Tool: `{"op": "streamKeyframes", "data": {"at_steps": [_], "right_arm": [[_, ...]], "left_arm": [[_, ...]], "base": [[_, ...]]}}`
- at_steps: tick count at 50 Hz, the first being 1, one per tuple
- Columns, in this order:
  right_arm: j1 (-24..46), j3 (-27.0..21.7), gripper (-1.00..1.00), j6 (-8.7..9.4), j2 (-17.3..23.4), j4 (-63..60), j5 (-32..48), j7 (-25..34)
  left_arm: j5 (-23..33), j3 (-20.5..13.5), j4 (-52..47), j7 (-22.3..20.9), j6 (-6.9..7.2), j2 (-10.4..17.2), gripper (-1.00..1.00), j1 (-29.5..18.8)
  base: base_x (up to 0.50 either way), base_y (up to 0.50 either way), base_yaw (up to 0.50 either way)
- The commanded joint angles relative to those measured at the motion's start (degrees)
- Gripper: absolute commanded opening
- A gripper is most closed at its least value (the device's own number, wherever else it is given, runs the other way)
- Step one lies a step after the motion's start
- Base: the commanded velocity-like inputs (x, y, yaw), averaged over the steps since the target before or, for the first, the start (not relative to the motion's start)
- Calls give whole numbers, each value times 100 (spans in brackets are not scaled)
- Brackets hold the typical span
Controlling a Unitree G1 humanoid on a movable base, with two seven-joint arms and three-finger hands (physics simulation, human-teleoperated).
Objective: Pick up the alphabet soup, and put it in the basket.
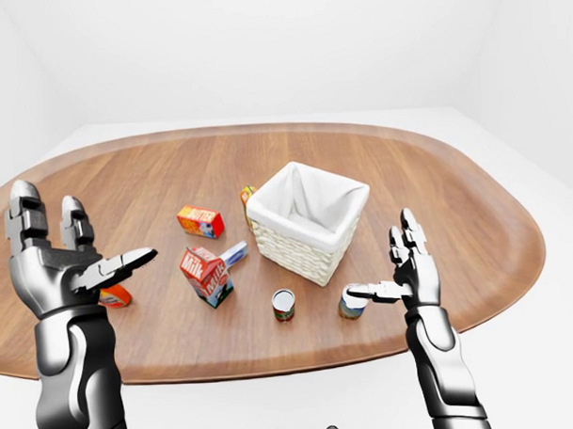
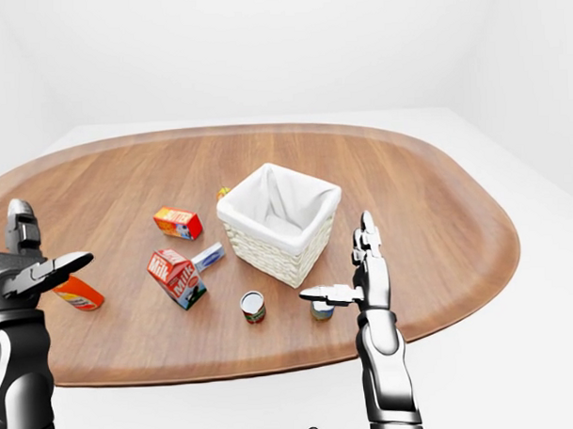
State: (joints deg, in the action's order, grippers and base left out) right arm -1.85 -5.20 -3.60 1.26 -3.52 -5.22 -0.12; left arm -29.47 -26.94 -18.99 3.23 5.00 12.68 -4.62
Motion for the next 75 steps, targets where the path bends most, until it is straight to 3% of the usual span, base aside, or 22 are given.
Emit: {"op": "streamKeyframes", "data": {"at_steps": [1,6,13,14,22,33,35,47,50,54,65,69,73,75], "right_arm": [[-16,-40,100,60,-1,-51,-104,-23],[-20,-26,100,14,-10,-8,-111,-29],[-29,-19,100,61,-15,-49,-124,-39],[-33,-24,100,132,-8,-120,-130,-51],[-32,-48,100,54,-16,-32,-171,-64],[-8,-53,100,88,4,-2,-185,-48],[41,-64,100,-31,15,172,-174,-20],[31,-28,100,-38,19,170,-110,23],[-13,-6,100,101,9,-5,-102,8],[27,-38,100,-21,20,154,-117,47],[30,-39,100,-71,9,204,-145,57],[18,-40,100,-8,12,131,-157,34],[41,-51,100,-55,16,202,-165,33],[7,-35,100,38,7,78,-170,14]], "left_arm": [[-490,-378,112,141,0,295,100,-126],[-610,-481,270,172,0,425,100,-157],[-800,-640,324,245,0,571,100,-155],[-792,-655,375,225,0,582,100,-150],[-797,-686,385,240,0,608,100,-111],[-748,-684,548,212,0,648,100,-155],[-855,-747,518,249,0,682,100,-166],[-778,-666,523,216,0,612,100,-124],[-753,-652,519,200,0,584,100,-104],[-709,-628,657,134,0,581,100,-141],[-677,-580,739,98,0,569,100,-124],[-736,-629,573,168,0,563,100,-65],[-768,-688,424,230,0,558,100,-32],[-790,-712,401,240,0,560,100,-37]], "base": [[15,-4,0],[14,-5,0],[11,-8,0],[8,-10,0],[2,-12,0],[0,-10,0],[0,-5,0],[4,-3,0],[13,-2,0],[13,-2,0],[16,-2,0],[17,-2,0],[17,-2,0],[18,-2,0]]}}
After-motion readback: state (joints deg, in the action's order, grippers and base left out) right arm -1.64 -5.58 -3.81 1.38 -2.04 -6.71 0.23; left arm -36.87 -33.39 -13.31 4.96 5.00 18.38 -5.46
